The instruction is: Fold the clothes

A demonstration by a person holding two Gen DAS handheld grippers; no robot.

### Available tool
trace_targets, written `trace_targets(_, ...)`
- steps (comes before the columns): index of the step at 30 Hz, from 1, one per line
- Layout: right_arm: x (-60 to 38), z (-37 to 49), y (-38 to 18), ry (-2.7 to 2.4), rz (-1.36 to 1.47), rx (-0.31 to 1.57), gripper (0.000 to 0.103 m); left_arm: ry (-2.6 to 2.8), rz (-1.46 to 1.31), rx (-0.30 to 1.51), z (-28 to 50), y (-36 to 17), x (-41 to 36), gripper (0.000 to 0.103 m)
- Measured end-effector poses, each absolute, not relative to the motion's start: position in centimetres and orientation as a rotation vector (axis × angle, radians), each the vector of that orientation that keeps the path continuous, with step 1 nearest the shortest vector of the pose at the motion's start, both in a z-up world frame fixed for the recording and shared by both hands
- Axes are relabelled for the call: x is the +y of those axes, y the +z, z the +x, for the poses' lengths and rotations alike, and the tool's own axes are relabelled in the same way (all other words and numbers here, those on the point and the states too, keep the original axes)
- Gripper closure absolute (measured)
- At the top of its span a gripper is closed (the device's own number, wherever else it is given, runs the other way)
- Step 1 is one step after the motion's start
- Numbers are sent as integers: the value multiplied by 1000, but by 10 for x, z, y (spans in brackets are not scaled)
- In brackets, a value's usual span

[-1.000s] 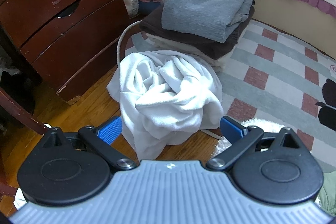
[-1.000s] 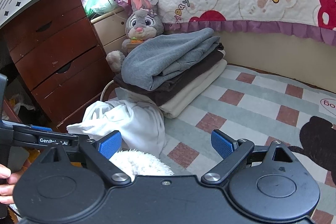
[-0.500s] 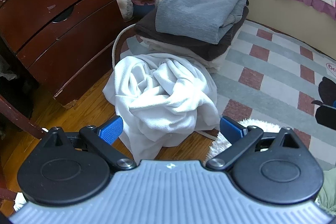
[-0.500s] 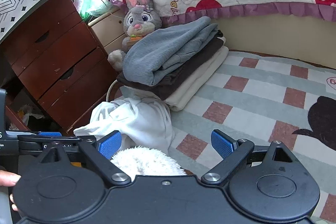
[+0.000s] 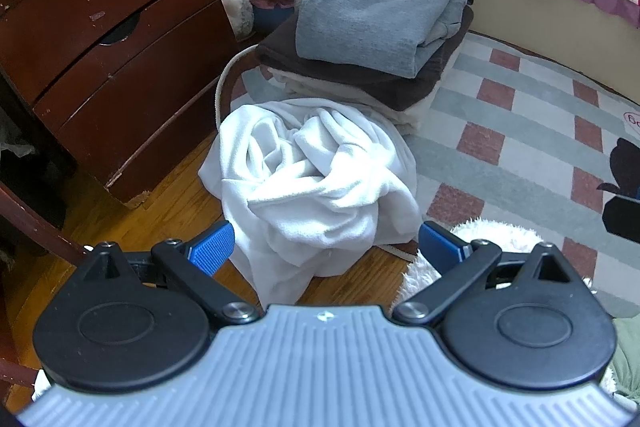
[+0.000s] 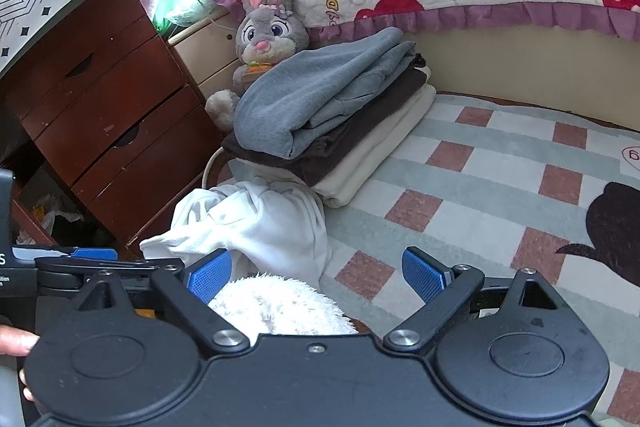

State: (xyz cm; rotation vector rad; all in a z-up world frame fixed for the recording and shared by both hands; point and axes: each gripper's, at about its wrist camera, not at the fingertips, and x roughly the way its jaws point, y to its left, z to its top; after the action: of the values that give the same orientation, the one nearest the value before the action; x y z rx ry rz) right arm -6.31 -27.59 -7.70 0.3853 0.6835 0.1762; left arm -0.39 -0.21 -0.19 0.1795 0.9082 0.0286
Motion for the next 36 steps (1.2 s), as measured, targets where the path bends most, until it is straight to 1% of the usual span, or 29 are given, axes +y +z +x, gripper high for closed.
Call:
trace_targets(15, -275, -65, -79, 177, 388, 685, 8, 9, 180, 900, -8, 3, -5, 3)
trace_targets(26, -279, -62, -88, 166, 402, 703, 8, 15, 149, 920, -1, -7, 2, 3)
trace_targets(33, -278, -59, -96, 181, 411, 718, 8, 44, -42, 907, 15, -25, 44, 3)
trace_targets(34, -278, -57, -98, 193, 420, 723, 9, 48, -72, 905, 18, -28, 51, 3)
trace_targets(36, -278, -48, -100, 206, 436, 746, 26, 57, -132, 902, 23, -35, 65, 3)
